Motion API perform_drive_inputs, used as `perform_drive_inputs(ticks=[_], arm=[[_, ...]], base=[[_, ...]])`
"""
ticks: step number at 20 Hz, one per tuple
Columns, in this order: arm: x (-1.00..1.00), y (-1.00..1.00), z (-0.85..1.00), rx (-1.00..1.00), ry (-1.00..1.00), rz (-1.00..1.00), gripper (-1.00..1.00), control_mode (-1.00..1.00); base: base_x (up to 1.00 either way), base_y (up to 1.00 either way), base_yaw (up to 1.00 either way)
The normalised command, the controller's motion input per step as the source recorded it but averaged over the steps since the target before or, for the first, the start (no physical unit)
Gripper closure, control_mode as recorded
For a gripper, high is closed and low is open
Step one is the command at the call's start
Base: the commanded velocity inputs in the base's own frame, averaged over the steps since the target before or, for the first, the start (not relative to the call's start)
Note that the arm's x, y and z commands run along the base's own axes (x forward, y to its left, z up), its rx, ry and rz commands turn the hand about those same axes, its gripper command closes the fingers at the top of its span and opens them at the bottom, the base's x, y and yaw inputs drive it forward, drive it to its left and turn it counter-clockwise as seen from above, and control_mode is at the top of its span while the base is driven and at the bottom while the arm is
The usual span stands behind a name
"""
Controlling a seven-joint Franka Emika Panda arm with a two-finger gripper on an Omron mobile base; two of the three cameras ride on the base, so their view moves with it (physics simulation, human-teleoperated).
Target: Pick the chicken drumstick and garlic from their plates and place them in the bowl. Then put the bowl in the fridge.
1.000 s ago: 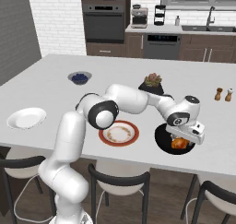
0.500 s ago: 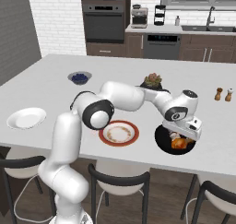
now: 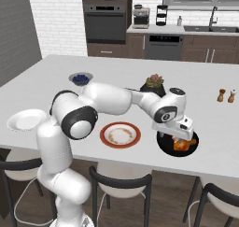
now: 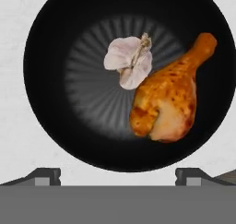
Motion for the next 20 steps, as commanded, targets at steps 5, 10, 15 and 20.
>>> perform_drive_inputs(ticks=[5,10,15,20], arm=[[0.01,0.52,0.00,-0.15,0.00,0.16,-1.00,-1.00],[0.26,0.21,0.00,-0.11,0.01,0.19,-1.00,-1.00],[0.51,0.02,0.00,-0.03,0.04,0.21,-1.00,-1.00],[0.54,-0.07,-0.17,-0.01,0.06,0.16,-1.00,-1.00]], base=[[0.00,0.00,0.00],[0.00,0.00,0.00],[0.00,0.00,0.00],[0.00,0.00,0.00]])
